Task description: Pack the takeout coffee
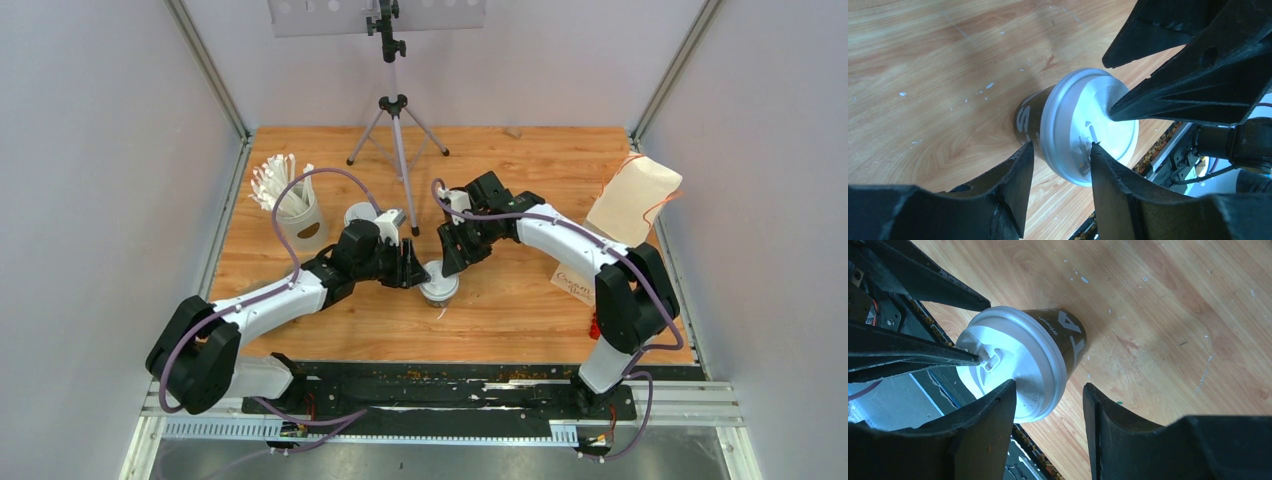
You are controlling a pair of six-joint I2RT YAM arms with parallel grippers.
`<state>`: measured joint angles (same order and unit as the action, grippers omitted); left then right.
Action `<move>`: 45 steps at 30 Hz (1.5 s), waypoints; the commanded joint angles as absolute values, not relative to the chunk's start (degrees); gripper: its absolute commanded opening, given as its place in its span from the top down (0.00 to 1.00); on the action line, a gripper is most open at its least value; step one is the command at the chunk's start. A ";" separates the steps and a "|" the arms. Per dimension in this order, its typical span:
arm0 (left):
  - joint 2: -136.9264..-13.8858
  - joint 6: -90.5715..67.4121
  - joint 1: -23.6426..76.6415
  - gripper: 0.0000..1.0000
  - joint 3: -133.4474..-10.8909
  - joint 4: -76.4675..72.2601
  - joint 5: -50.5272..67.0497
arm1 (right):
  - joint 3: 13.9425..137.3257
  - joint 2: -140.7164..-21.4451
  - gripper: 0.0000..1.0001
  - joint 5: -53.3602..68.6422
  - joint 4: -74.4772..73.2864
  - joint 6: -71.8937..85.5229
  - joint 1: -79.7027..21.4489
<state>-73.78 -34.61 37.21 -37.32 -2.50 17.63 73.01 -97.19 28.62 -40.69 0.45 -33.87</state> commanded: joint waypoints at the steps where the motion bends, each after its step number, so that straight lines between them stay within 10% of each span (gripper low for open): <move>1: -74.88 -32.99 37.52 0.50 -39.75 -4.58 18.72 | 74.99 -93.64 0.48 25.58 -42.01 1.95 -33.90; 45: -77.51 -29.93 37.71 0.62 -38.12 -2.46 16.74 | 68.47 -94.31 0.74 26.39 -38.40 3.73 -34.84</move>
<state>-76.31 -33.34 37.43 -38.44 -4.71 18.94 70.78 -93.54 27.79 -40.21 3.62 -34.57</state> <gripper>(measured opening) 0.384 0.271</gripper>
